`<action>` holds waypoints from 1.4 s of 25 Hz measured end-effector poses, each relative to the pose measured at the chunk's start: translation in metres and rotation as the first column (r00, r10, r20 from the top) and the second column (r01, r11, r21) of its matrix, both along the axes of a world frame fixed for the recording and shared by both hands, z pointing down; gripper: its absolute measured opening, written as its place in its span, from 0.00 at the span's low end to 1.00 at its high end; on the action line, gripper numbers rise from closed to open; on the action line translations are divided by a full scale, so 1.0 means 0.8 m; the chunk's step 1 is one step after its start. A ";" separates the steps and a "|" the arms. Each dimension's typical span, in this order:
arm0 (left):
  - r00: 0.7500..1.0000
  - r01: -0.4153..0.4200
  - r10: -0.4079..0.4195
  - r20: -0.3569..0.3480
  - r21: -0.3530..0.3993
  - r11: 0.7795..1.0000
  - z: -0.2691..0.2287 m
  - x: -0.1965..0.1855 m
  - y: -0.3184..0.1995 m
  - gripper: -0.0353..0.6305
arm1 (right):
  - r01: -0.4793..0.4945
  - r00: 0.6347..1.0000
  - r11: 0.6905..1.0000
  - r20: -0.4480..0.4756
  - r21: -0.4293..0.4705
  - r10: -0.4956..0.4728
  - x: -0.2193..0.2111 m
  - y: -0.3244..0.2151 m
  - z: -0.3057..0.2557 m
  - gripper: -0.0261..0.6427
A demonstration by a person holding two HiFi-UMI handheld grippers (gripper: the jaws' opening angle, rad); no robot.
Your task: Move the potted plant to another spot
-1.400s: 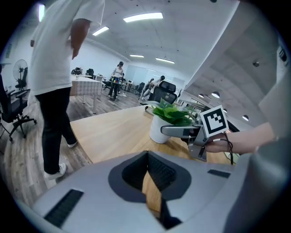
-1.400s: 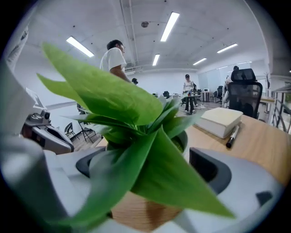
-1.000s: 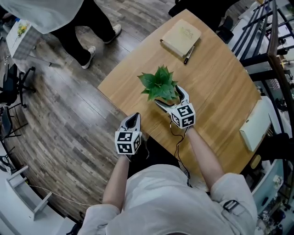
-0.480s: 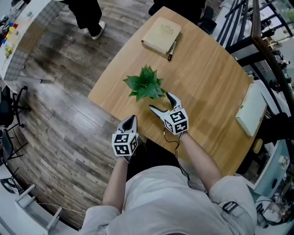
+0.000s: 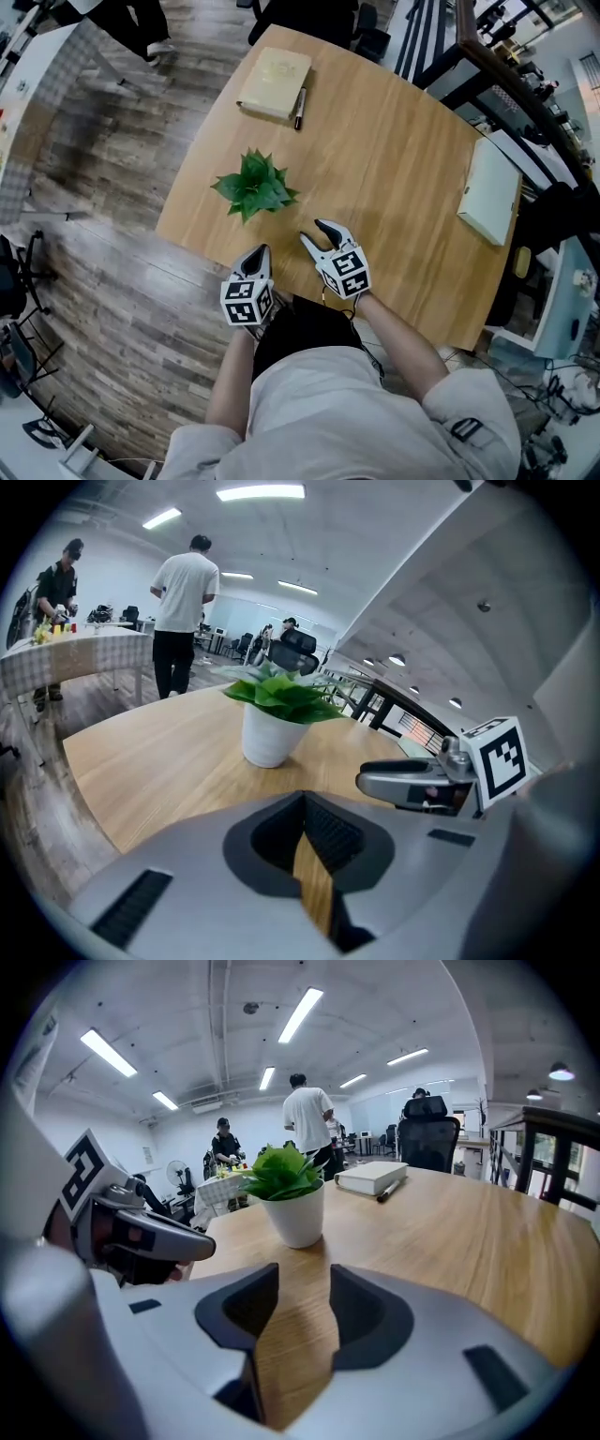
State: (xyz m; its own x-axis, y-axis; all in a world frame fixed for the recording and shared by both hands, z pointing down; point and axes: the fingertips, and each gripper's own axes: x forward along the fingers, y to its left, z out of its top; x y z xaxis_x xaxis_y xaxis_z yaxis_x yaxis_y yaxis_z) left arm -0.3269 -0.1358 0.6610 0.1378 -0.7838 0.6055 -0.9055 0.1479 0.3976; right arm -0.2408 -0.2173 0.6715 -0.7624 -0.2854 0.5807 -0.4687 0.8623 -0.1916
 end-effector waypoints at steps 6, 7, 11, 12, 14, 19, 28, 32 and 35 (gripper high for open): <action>0.996 -0.089 0.089 -0.001 0.016 0.996 -0.008 0.029 -0.001 0.07 | -0.132 0.991 0.990 -0.005 0.041 0.132 0.041 0.005 -0.013 0.05; 0.995 -0.103 0.103 0.000 0.023 0.994 -0.011 0.033 -0.001 0.07 | -0.149 0.989 0.988 -0.006 0.046 0.150 0.047 0.008 -0.015 0.05; 0.988 -0.156 0.156 0.008 0.048 0.987 -0.025 0.049 0.005 0.07 | -0.213 0.977 0.976 0.006 0.047 0.213 0.068 0.028 -0.027 0.04; 0.986 -0.166 0.165 0.008 0.055 0.985 -0.029 0.053 0.008 0.07 | -0.228 0.974 0.973 0.016 0.044 0.228 0.072 0.034 -0.032 0.04; 0.984 -0.179 0.179 0.005 0.071 0.981 -0.041 0.061 0.014 0.07 | -0.251 0.968 0.967 0.027 0.051 0.250 0.082 0.045 -0.043 0.04; 0.978 -0.210 0.211 0.003 0.118 0.971 -0.072 0.079 0.032 0.07 | -0.279 0.960 0.953 0.029 0.114 0.277 0.104 0.077 -0.076 0.04; 0.964 -0.266 0.263 0.044 0.185 0.946 -0.114 0.106 0.030 0.07 | -0.322 0.947 0.928 0.068 0.190 0.315 0.133 0.086 -0.129 0.04; 0.961 -0.277 0.270 0.059 0.187 0.942 -0.126 0.120 0.024 0.07 | -0.318 0.948 0.927 0.092 0.200 0.305 0.140 0.076 -0.145 0.04; 0.958 -0.287 0.280 0.063 0.194 0.938 -0.136 0.135 0.021 0.07 | -0.321 0.946 0.925 0.113 0.205 0.304 0.149 0.069 -0.161 0.04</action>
State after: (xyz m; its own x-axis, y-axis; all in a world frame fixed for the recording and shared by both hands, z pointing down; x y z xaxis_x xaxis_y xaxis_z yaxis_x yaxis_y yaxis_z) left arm -0.2193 -0.1189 0.5519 0.3540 -0.8200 0.4498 -0.9119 -0.1957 0.3608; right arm -0.1214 -0.1624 0.5424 -0.6541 -0.6290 0.4202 -0.7124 0.6990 -0.0626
